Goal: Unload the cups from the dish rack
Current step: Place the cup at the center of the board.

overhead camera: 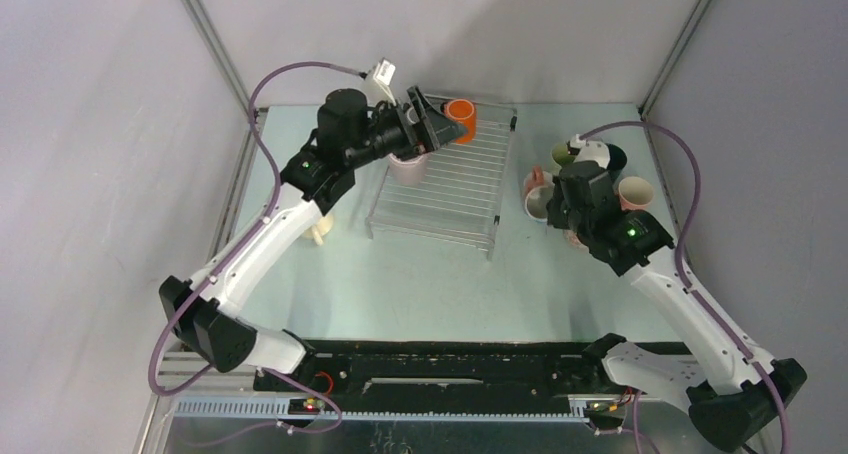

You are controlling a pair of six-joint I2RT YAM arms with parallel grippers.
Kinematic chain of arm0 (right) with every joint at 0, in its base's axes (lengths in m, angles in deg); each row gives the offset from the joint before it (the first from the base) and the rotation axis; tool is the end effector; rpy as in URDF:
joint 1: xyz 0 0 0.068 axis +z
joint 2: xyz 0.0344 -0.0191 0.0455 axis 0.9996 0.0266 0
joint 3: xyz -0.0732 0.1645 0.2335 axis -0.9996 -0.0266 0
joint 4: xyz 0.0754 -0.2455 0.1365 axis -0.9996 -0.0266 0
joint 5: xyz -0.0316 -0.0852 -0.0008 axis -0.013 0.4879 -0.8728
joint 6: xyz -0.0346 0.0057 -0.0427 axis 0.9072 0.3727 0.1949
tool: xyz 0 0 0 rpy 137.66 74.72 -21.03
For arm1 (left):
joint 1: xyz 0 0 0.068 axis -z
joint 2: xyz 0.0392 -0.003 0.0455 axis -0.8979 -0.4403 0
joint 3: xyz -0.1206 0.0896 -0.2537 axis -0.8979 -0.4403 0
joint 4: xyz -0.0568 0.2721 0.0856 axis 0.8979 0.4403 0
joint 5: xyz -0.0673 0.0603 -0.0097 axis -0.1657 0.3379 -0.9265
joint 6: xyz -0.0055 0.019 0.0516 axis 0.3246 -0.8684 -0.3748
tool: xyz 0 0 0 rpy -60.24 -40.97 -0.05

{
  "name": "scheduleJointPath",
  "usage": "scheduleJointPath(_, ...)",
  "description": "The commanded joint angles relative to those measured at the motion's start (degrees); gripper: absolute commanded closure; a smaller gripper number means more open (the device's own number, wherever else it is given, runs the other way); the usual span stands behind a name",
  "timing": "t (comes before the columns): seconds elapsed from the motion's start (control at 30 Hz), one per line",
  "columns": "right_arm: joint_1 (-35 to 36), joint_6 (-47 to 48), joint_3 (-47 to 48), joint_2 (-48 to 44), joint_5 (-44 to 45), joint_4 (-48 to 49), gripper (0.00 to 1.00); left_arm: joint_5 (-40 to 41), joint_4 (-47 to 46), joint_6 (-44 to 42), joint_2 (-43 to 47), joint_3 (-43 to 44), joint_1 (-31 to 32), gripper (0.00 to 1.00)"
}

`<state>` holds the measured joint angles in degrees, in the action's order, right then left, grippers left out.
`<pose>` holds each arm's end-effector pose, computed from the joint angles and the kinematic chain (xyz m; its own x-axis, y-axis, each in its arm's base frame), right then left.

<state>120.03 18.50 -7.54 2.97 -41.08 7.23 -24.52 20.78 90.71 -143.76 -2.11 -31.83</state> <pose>0.2002 0.1042 0.3863 -0.4864 0.0476 -0.8724 -0.0061 0.9983 0.0579 0.2958 -0.1999 0.4607 -0.6630 -0.4102 -0.6262 0.4265 0.4805 -0.7663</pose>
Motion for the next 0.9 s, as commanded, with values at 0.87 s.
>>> scheduleJointPath(0.87,-19.4,-12.5,-10.3,16.0,-23.5,-15.0,1.0,-0.6,2.7,-12.2,11.3,-12.4,5.4,0.0)
